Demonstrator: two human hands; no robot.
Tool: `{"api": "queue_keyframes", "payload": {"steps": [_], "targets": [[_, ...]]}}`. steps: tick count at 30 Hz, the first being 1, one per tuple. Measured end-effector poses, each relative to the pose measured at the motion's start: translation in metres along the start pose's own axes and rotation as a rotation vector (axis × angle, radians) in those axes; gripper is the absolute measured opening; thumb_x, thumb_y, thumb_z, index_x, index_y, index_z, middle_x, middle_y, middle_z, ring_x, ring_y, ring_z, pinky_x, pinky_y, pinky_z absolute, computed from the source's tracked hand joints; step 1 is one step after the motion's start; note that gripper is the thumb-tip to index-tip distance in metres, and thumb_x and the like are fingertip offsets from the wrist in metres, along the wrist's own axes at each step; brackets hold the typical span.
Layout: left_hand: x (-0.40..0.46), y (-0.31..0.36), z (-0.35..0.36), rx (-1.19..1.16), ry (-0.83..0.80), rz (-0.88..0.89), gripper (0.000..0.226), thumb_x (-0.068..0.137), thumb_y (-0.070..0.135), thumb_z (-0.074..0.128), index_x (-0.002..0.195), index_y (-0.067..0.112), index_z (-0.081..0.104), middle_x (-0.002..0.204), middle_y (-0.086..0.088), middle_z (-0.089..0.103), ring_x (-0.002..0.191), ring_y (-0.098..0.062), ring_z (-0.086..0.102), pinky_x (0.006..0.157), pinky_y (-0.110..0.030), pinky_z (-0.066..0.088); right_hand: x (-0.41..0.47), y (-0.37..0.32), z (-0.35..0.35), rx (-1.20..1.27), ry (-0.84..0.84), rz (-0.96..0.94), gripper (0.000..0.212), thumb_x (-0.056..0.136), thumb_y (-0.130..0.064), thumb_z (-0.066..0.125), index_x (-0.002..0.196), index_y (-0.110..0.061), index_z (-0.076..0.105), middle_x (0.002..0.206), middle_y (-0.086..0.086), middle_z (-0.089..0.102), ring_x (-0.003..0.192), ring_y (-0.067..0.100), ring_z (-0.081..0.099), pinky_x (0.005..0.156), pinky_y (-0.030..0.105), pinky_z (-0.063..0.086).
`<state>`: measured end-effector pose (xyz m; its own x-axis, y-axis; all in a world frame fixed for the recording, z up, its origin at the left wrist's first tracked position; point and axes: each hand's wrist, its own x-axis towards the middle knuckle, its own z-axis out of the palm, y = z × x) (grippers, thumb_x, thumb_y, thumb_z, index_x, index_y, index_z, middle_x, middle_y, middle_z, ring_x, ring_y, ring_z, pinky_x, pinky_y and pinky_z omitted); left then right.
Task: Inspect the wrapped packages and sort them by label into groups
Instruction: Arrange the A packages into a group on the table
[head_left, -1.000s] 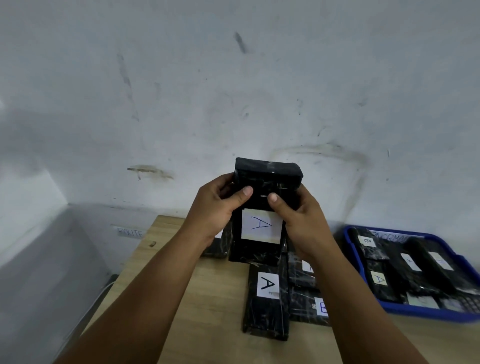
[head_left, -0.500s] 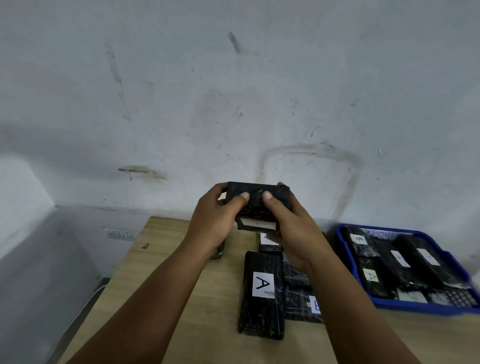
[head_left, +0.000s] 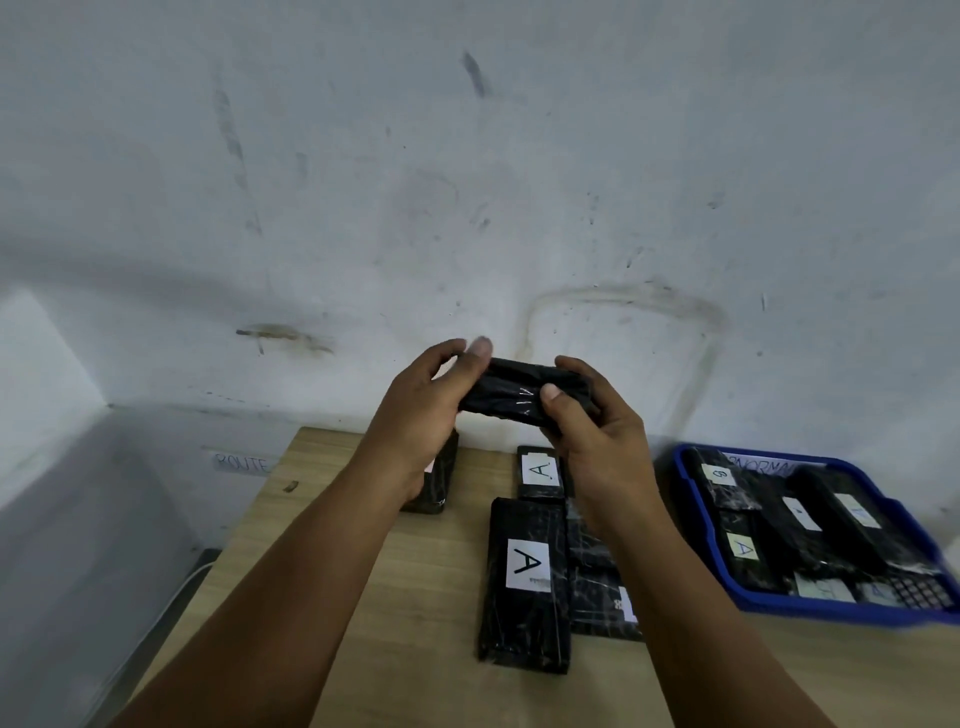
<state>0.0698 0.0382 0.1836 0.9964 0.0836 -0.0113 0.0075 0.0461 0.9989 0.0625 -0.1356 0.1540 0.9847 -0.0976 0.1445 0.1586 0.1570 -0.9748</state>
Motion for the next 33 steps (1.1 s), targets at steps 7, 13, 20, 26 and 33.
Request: {"api": "queue_keyframes", "payload": {"steps": [7, 13, 20, 26, 33], "targets": [[-0.004, -0.001, -0.006, -0.074, 0.032, -0.264, 0.026, 0.088, 0.049, 0.069, 0.09, 0.024, 0.074, 0.092, 0.001, 0.077, 0.093, -0.02, 0.073, 0.091, -0.043, 0.047, -0.006, -0.012, 0.002, -0.008, -0.088, 0.025, 0.041, 0.091, -0.018, 0.076, 0.126, -0.039, 0.069, 0.121, -0.009, 0.077, 0.119, 0.01, 0.07, 0.107, 0.034, 0.053], [-0.012, -0.018, -0.004, -0.103, -0.018, -0.245, 0.013, 0.08, 0.04, 0.076, 0.084, 0.027, 0.078, 0.101, 0.008, 0.077, 0.115, -0.019, 0.064, 0.097, -0.047, 0.041, 0.007, -0.015, -0.009, 0.214, 0.005, 0.344, 0.057, 0.093, -0.015, 0.075, 0.142, -0.008, 0.047, 0.128, 0.015, 0.073, 0.105, 0.022, 0.075, 0.107, 0.049, 0.053], [-0.004, -0.016, -0.008, -0.034, -0.081, -0.365, 0.049, 0.07, 0.055, 0.078, 0.105, 0.02, 0.078, 0.105, 0.001, 0.079, 0.109, -0.025, 0.069, 0.105, -0.055, 0.043, -0.001, -0.01, -0.018, 0.254, -0.06, 0.423, 0.069, 0.093, 0.002, 0.068, 0.155, -0.009, 0.039, 0.093, 0.004, 0.082, 0.081, 0.017, 0.079, 0.072, 0.037, 0.062], [0.0, -0.032, -0.006, -0.049, -0.067, -0.31, 0.019, 0.087, 0.027, 0.075, 0.101, 0.014, 0.078, 0.098, -0.002, 0.08, 0.102, -0.023, 0.073, 0.109, -0.058, 0.045, 0.004, -0.007, -0.02, 0.154, -0.043, 0.436, 0.043, 0.093, -0.02, 0.075, 0.132, -0.003, 0.066, 0.113, 0.013, 0.079, 0.107, 0.03, 0.074, 0.092, 0.05, 0.061], [0.001, -0.026, -0.002, -0.042, -0.13, -0.241, 0.021, 0.089, 0.022, 0.074, 0.106, 0.01, 0.074, 0.095, -0.007, 0.08, 0.078, -0.017, 0.076, 0.066, -0.031, 0.058, 0.007, -0.005, -0.017, 0.159, -0.053, 0.42, 0.028, 0.094, -0.019, 0.074, 0.117, -0.004, 0.073, 0.105, 0.014, 0.08, 0.093, 0.028, 0.079, 0.083, 0.043, 0.062]]}}
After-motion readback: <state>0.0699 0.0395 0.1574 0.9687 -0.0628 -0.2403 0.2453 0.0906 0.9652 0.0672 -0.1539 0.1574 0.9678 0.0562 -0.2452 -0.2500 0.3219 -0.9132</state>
